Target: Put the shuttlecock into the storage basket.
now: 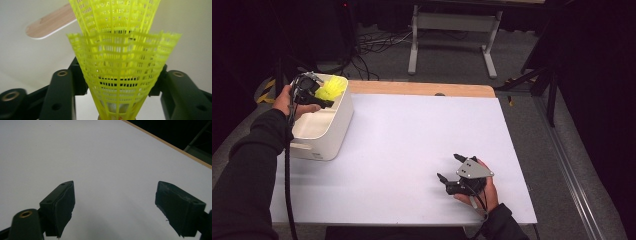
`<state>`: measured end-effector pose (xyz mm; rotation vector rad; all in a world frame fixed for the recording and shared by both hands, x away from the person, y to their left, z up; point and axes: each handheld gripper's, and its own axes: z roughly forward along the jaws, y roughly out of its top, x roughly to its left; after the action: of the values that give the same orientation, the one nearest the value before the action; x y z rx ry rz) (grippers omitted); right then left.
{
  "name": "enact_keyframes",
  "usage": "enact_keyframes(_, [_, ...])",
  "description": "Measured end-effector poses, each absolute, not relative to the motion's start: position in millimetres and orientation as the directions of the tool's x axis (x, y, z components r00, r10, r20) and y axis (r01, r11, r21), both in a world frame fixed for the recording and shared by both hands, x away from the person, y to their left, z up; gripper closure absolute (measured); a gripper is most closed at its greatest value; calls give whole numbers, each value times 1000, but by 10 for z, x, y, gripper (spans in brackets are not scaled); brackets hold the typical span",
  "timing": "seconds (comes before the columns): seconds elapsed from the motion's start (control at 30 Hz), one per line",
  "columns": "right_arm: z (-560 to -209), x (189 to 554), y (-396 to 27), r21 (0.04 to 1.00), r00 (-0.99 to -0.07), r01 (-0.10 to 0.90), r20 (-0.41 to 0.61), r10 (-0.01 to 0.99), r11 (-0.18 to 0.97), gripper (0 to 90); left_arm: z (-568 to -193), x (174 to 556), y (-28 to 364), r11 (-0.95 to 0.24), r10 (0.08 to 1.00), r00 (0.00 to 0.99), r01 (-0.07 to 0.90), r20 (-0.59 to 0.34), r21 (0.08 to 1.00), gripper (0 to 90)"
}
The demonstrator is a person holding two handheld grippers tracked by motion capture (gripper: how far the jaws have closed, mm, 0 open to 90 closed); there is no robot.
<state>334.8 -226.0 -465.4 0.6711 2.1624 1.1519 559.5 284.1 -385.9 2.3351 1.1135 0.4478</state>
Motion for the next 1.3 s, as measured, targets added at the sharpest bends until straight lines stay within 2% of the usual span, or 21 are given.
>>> enact_keyframes(0.07, [-4653,3344,-2258,853,-699,154,-262,665,498,173,-3879,5603,2824,-533,789,612,633,59,561,428])
enact_keyframes(0.27, [-4661,3347,-2253,850,-706,156,-259,659,502,172,-3903,5609,2761,-533,799,598,657,63,533,168])
enact_keyframes(0.4, [-4659,3346,-2254,851,-707,156,-258,658,501,172,-3857,5573,2783,-504,809,586,646,51,573,115])
enact_keyframes(0.73, [-4632,3326,-2252,854,-703,143,-269,659,500,172,-3728,5419,2839,-487,811,580,592,79,642,88])
enact_keyframes(1.07, [-4601,3308,-2262,860,-699,131,-273,661,494,172,-3538,5176,2847,-453,818,564,507,115,734,98])
enact_keyframes(1.17, [-4589,3299,-2264,862,-698,129,-272,662,490,172,-3486,5120,2850,-422,824,558,492,96,762,109])
enact_keyframes(1.3, [-4580,3290,-2258,863,-697,121,-278,661,490,172,-3467,5028,2811,-442,816,563,459,132,771,112])
